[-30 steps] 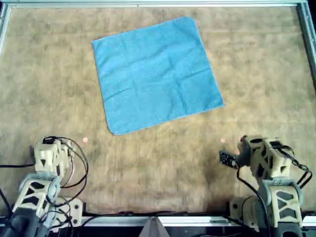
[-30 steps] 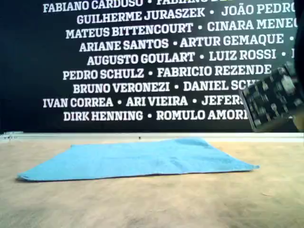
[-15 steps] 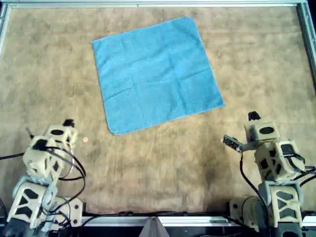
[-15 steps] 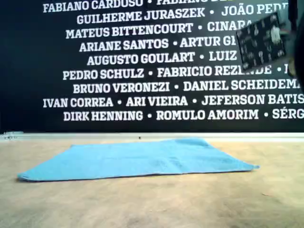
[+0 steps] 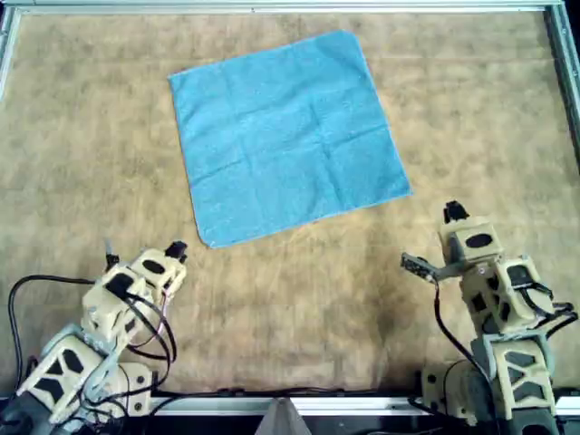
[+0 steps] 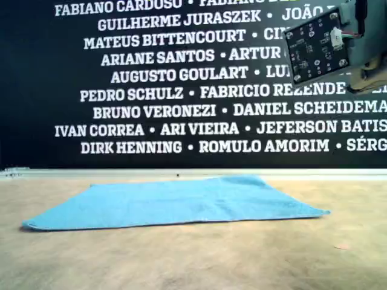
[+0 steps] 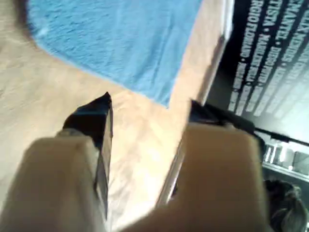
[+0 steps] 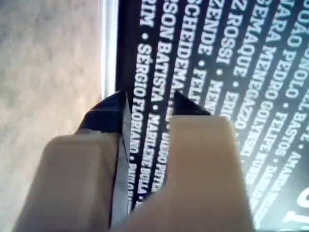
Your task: Fold a cloth
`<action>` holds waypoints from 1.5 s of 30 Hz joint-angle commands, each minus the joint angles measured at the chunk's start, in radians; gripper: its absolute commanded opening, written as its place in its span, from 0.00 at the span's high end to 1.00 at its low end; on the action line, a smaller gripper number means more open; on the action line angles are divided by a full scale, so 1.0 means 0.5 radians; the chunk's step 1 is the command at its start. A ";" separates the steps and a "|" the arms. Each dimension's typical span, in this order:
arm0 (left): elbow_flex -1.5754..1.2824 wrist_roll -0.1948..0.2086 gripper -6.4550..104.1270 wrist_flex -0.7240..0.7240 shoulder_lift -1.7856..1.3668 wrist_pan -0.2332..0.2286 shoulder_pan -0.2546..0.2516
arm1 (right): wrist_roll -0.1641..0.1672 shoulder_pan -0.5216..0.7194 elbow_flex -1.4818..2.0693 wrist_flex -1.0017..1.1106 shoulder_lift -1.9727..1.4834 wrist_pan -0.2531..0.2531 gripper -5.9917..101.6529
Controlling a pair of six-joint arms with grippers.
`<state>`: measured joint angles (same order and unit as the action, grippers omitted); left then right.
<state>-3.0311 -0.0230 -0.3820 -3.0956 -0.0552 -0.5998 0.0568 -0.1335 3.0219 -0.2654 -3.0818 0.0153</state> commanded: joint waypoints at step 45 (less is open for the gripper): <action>1.347 0.310 0.21 0.021 2.411 -0.021 -0.049 | 0.160 0.015 -1.427 -0.123 2.304 -0.025 0.48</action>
<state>-2.4421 0.1258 -0.3820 -1.9221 -0.0614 -0.6151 0.1350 -0.1243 2.3777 -0.3267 -1.9359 0.0061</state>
